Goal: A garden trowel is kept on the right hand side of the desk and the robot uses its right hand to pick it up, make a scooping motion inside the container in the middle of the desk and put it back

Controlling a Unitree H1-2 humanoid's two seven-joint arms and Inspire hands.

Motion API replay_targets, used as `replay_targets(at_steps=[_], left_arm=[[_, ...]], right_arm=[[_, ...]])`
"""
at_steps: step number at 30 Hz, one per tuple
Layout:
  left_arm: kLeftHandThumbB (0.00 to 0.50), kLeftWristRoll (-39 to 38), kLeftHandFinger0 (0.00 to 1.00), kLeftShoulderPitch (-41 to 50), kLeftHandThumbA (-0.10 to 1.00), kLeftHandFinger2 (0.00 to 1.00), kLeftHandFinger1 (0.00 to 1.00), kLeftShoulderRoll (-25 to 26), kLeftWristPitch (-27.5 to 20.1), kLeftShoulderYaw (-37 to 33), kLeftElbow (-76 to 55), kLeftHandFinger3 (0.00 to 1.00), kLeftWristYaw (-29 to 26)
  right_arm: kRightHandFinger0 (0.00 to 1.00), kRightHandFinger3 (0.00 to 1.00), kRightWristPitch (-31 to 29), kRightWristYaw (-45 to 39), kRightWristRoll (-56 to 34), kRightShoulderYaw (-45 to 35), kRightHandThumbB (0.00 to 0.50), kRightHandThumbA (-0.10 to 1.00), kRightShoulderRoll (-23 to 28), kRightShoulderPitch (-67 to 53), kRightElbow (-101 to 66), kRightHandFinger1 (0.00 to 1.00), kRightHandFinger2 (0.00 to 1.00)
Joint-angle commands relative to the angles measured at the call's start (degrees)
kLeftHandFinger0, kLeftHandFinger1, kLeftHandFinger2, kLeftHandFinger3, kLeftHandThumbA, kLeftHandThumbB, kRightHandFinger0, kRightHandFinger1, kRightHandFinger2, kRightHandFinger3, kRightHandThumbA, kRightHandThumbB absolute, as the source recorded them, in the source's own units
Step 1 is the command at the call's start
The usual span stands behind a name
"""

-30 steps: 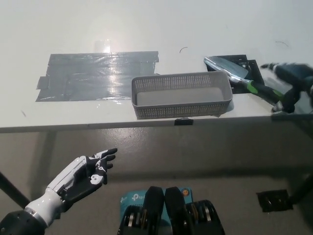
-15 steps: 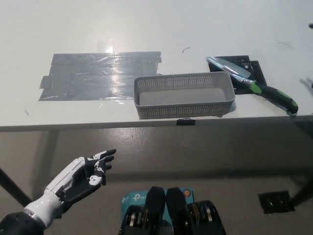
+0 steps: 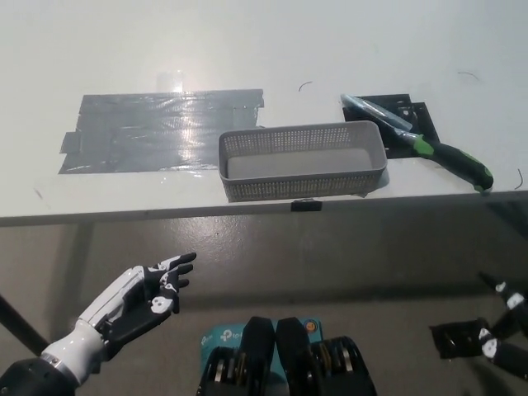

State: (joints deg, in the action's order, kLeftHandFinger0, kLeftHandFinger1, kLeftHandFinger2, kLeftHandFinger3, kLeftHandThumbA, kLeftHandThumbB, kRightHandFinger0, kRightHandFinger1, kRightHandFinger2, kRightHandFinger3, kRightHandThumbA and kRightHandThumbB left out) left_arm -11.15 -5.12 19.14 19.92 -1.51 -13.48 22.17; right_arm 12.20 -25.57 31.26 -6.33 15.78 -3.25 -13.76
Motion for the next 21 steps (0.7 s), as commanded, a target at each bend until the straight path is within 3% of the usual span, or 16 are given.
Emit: replay_targets(at_steps=[1, 5, 10, 13, 15, 21], left_arm=[[0.245, -0.1, 1.0, 0.5, 0.88, 1.0, 1.0, 0.2, -1.0, 0.8, -1.9, 1.0, -0.9], [0.257, 0.6, 1.0, 0.8, 0.89, 1.0, 1.0, 0.4, -1.1, 0.3, -1.9, 1.0, -0.8], [0.171, 0.2, 1.0, 0.3, 0.86, 1.0, 1.0, 0.7, -1.4, 0.8, -1.5, 1.0, -0.7], [0.187, 0.3, 1.0, 0.3, 0.87, 1.0, 1.0, 1.1, -1.5, 0.9, -1.5, 1.0, -0.5], [0.227, 0.5, 1.0, 0.2, 0.87, 1.0, 1.0, 1.3, -0.8, 0.9, -1.7, 1.0, -0.6], [0.224, 1.1, 1.0, 0.3, 0.85, 1.0, 1.0, 1.5, -0.3, 0.2, -1.5, 1.0, -0.4]], right_arm=[[0.94, 1.0, -13.1, 10.5, -8.1, -3.5, 0.205, 0.14, -0.2, -0.4, 2.7, 1.0, 0.99], [0.89, 1.0, -15.1, 10.8, -9.0, -3.3, 0.202, 0.1, 0.5, -0.3, 5.4, 0.96, 0.92], [0.99, 1.0, -14.4, 11.2, -9.0, -2.9, 0.192, 0.09, 1.5, 1.3, 6.2, 1.0, 0.91], [0.96, 1.0, -14.0, 11.8, -8.6, -2.5, 0.193, 0.09, 1.7, 1.8, 6.4, 1.0, 0.93], [0.95, 1.0, -13.4, 11.8, -8.5, -2.1, 0.185, 0.11, 2.2, 2.0, 6.4, 1.0, 0.97], [0.98, 1.0, -11.9, 10.8, -9.0, -1.6, 0.2, 0.2, 3.7, 2.2, 6.3, 1.0, 1.0]])
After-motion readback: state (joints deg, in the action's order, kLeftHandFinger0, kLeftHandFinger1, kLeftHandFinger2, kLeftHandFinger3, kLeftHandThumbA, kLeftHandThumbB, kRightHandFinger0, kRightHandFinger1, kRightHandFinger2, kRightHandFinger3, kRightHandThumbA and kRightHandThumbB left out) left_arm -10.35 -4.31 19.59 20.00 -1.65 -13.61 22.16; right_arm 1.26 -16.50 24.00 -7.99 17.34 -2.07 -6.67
